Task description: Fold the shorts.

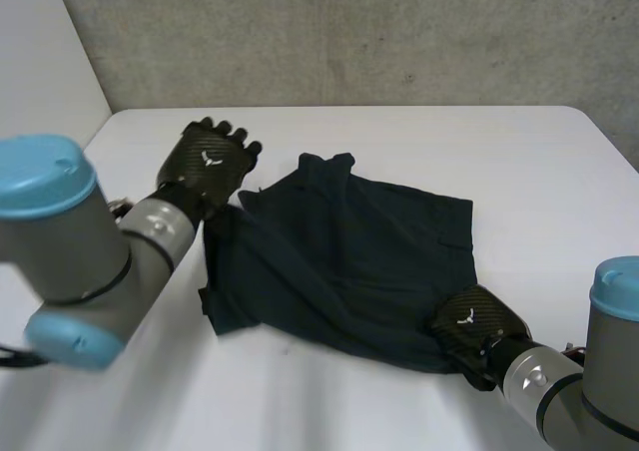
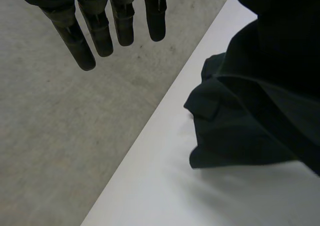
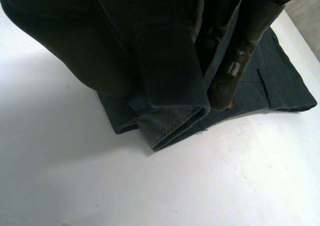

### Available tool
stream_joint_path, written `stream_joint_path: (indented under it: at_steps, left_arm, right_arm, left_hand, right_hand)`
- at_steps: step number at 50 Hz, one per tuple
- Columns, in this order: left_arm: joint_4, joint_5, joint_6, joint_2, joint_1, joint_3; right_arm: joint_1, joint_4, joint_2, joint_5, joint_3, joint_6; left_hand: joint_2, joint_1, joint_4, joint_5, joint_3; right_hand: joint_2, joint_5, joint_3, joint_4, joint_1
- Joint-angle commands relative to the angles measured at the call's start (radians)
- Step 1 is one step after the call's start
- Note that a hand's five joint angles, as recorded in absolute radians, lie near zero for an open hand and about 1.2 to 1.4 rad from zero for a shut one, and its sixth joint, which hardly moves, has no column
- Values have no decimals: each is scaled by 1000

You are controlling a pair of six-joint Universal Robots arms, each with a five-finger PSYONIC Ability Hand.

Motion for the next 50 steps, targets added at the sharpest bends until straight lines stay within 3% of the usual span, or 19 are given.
stream_joint_path:
  at_steps: [1, 6, 13, 22, 32, 42, 50]
  left_arm:
    - [-18, 80, 0, -242, 65, 254]
    - [-71, 86, 0, -326, 74, 366]
    - [-136, 88, -2, -334, 71, 331]
    - [-274, 80, -6, -198, 59, 155]
    - [-412, 59, -88, 106, 53, 18]
    - [-529, 17, -197, 496, 45, 69]
    - [-524, 0, -266, 584, 53, 118]
  right_arm:
    - [3, -44, 5, -2, 17, 14]
    - [-4, -47, 3, -5, 12, 16]
    - [-9, -73, -6, -3, 12, 16]
    - [-17, -102, -41, -2, 12, 45]
    - [-31, 7, -144, 3, -68, 74]
    - [-60, 355, -288, 0, -471, 77]
    - [-58, 496, -274, 1, -747, 75]
  left_hand:
    - [67, 68, 65, 64, 71]
    - [81, 83, 80, 78, 85]
    - [275, 276, 273, 272, 279]
    - [1119, 1120, 1118, 1116, 1123]
    - [1120, 1121, 1119, 1117, 1124]
    - [1120, 1121, 1119, 1117, 1124]
    - [1120, 1121, 1119, 1117, 1124]
  right_hand:
    - [216, 227, 214, 204, 432]
    - [216, 227, 214, 204, 432]
    - [216, 227, 214, 204, 432]
    - [216, 227, 214, 204, 432]
    - [216, 227, 214, 204, 432]
    - [216, 227, 214, 204, 432]
    - [216, 227, 214, 204, 432]
